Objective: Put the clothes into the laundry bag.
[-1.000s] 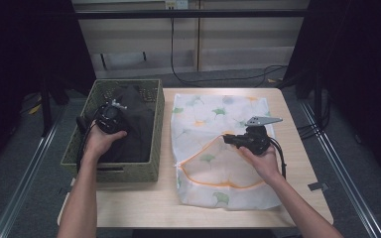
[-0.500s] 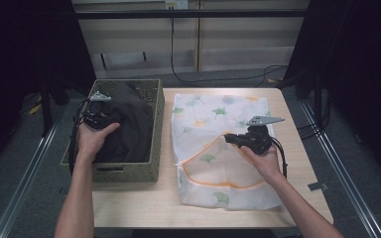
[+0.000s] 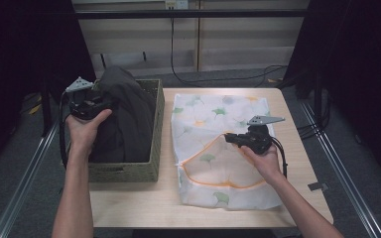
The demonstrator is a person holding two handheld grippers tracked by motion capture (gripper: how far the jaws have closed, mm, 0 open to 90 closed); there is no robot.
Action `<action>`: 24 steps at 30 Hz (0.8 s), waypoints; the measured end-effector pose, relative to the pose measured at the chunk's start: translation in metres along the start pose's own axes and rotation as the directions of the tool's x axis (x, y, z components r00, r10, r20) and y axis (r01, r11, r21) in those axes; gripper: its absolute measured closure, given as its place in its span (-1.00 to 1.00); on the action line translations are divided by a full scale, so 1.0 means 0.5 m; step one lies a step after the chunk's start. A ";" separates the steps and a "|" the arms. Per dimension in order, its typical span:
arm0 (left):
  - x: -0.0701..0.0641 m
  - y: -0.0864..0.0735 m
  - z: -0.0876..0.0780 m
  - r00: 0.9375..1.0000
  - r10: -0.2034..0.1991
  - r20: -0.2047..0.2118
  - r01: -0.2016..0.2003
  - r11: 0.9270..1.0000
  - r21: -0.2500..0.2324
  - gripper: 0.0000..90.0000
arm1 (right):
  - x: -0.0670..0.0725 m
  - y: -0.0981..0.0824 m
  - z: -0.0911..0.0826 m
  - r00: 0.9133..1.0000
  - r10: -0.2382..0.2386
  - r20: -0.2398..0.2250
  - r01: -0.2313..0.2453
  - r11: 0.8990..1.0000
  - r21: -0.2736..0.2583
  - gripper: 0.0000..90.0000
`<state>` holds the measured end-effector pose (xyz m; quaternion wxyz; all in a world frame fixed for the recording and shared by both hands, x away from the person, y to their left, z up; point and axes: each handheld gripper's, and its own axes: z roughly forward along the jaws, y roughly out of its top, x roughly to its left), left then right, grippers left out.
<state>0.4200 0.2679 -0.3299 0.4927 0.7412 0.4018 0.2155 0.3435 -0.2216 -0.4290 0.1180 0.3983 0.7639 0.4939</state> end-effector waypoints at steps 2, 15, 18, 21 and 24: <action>0.001 0.009 -0.011 1.000 -0.005 -0.007 0.005 1.000 -0.026 0.50 | 0.002 0.001 -0.001 1.000 0.001 -0.002 -0.001 1.000 0.000 0.98; 0.019 0.053 -0.082 0.998 -0.060 -0.017 0.057 0.984 -0.167 0.50 | 0.001 0.001 0.000 1.000 -0.002 -0.004 0.002 1.000 0.000 0.99; 0.019 0.062 -0.101 0.999 -0.050 -0.021 0.045 0.979 -0.198 0.50 | 0.001 0.001 0.000 1.000 -0.002 -0.004 0.002 1.000 0.001 0.99; 0.017 0.071 -0.116 0.999 -0.044 -0.017 0.039 0.971 -0.235 0.51 | 0.000 0.001 0.000 1.000 0.001 -0.004 -0.001 1.000 -0.001 0.99; 0.013 0.081 -0.128 0.999 -0.044 -0.011 0.039 0.961 -0.274 0.51 | 0.000 0.001 0.001 1.000 -0.001 -0.004 0.001 1.000 -0.002 0.99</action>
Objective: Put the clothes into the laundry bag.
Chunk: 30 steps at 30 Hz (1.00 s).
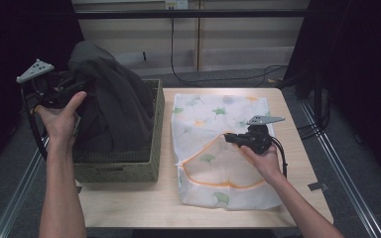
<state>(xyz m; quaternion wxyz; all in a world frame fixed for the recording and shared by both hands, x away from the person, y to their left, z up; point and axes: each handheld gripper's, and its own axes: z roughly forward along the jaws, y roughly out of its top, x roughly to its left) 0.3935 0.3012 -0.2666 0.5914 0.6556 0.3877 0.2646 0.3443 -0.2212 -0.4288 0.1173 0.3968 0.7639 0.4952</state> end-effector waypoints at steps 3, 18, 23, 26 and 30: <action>-0.006 0.017 -0.013 1.000 0.008 -0.007 -0.008 1.000 -0.029 0.50 | 0.001 0.000 0.000 1.000 0.001 0.002 -0.001 1.000 0.003 0.99; -0.006 0.049 -0.059 1.000 0.003 -0.015 -0.005 0.991 -0.135 0.51 | 0.001 0.000 -0.002 1.000 0.000 0.002 0.000 1.000 0.003 0.99; -0.014 0.060 -0.072 1.000 0.016 -0.012 -0.018 0.983 -0.181 0.51 | 0.002 -0.001 0.000 1.000 0.000 0.001 0.000 1.000 0.006 0.99; -0.019 0.066 -0.076 0.999 0.030 -0.013 -0.032 0.983 -0.179 0.51 | 0.002 -0.002 0.002 1.000 -0.003 -0.001 0.003 1.000 0.008 0.99; -0.027 0.074 -0.077 0.999 0.041 0.000 -0.040 0.979 -0.201 0.51 | 0.002 -0.002 0.002 1.000 -0.001 -0.001 0.001 1.000 0.008 0.99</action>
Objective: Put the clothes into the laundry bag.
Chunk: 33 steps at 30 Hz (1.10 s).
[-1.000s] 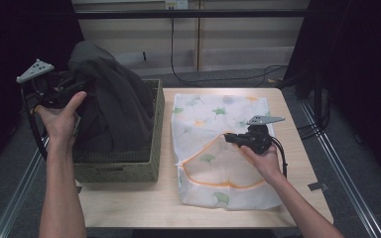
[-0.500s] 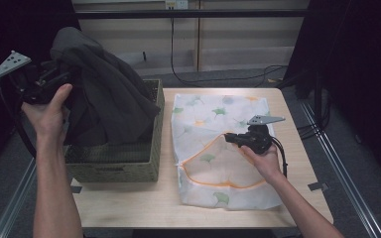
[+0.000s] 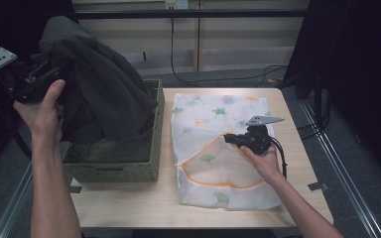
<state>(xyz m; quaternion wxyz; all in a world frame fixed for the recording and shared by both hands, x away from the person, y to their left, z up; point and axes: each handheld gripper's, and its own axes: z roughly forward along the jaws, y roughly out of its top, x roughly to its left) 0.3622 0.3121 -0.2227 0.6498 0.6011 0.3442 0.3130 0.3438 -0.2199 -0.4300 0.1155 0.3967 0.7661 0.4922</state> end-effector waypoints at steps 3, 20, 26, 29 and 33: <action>-0.009 0.009 0.000 1.000 0.003 0.012 -0.003 1.000 -0.021 0.51 | 0.000 -0.001 0.000 1.000 0.002 0.001 -0.002 1.000 0.000 0.99; -0.066 0.075 0.003 0.991 0.081 0.109 -0.072 0.993 -0.090 0.51 | 0.000 -0.001 0.000 1.000 0.006 -0.004 -0.006 1.000 0.001 0.99; -0.093 0.108 0.002 0.986 0.104 0.129 -0.088 0.988 -0.124 0.51 | 0.001 -0.002 0.001 1.000 0.006 -0.007 -0.006 1.000 0.002 0.99; -0.103 0.123 0.001 0.983 0.113 0.144 -0.094 0.987 -0.132 0.51 | 0.001 -0.002 0.001 1.000 0.006 -0.008 -0.006 1.000 0.002 0.99; -0.119 0.125 0.004 0.978 0.117 0.172 -0.097 0.988 -0.122 0.51 | 0.001 -0.001 0.000 1.000 0.003 -0.008 -0.003 1.000 0.003 0.99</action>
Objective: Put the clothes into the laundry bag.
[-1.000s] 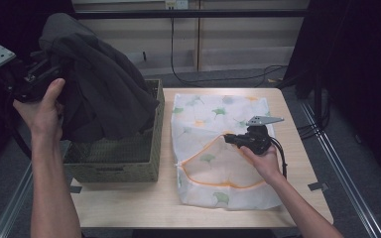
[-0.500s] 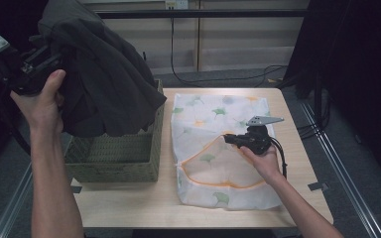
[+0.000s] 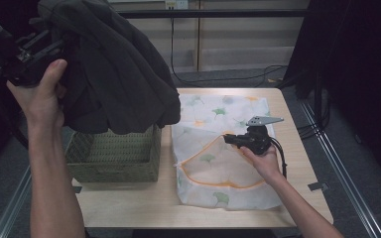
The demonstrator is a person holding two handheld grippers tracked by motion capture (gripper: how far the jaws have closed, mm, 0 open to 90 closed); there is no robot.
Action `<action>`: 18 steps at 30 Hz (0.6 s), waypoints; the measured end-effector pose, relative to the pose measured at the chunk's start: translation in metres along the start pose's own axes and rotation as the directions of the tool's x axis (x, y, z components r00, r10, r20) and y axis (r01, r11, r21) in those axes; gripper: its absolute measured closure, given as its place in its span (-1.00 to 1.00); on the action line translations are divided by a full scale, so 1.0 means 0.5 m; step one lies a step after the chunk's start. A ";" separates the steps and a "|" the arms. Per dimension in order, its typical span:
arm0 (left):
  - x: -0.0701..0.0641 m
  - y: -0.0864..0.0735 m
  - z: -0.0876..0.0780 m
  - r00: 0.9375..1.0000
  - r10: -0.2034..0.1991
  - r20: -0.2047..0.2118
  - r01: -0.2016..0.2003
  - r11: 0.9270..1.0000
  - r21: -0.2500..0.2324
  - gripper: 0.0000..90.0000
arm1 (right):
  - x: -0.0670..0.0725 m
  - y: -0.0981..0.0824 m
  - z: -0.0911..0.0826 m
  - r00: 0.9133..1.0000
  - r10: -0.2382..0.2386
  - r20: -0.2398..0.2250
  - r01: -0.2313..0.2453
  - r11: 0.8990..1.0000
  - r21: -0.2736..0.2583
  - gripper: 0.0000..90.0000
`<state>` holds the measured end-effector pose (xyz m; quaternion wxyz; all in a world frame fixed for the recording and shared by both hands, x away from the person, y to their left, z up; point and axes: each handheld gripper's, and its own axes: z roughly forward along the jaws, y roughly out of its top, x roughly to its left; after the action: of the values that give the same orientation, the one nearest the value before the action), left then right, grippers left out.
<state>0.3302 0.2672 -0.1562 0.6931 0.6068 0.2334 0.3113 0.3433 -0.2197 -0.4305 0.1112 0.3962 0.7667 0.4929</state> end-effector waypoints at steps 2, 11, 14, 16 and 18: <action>-0.008 -0.008 0.004 1.000 -0.002 0.016 0.002 1.000 0.001 0.51 | 0.000 0.000 0.000 1.000 0.002 -0.001 -0.002 1.000 0.000 0.99; -0.049 -0.026 0.038 0.997 -0.003 0.079 0.002 1.000 0.018 0.50 | -0.001 -0.001 0.003 1.000 0.002 -0.002 -0.002 1.000 0.005 0.99; -0.065 -0.025 0.051 0.995 -0.011 0.101 0.009 1.000 0.017 0.50 | -0.001 -0.001 0.003 1.000 0.000 -0.001 0.000 1.000 0.005 0.99; -0.076 -0.022 0.060 0.993 -0.011 0.119 0.009 1.000 0.019 0.50 | 0.000 -0.001 0.003 1.000 0.001 -0.002 -0.001 1.000 0.005 0.99; -0.085 -0.020 0.068 0.990 -0.009 0.140 0.007 1.000 0.017 0.50 | -0.001 -0.001 0.003 1.000 0.000 -0.002 0.000 1.000 0.004 0.99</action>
<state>0.3259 0.2121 -0.1632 0.7040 0.6319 0.1893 0.2632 0.3442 -0.2190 -0.4319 0.1097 0.3959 0.7678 0.4917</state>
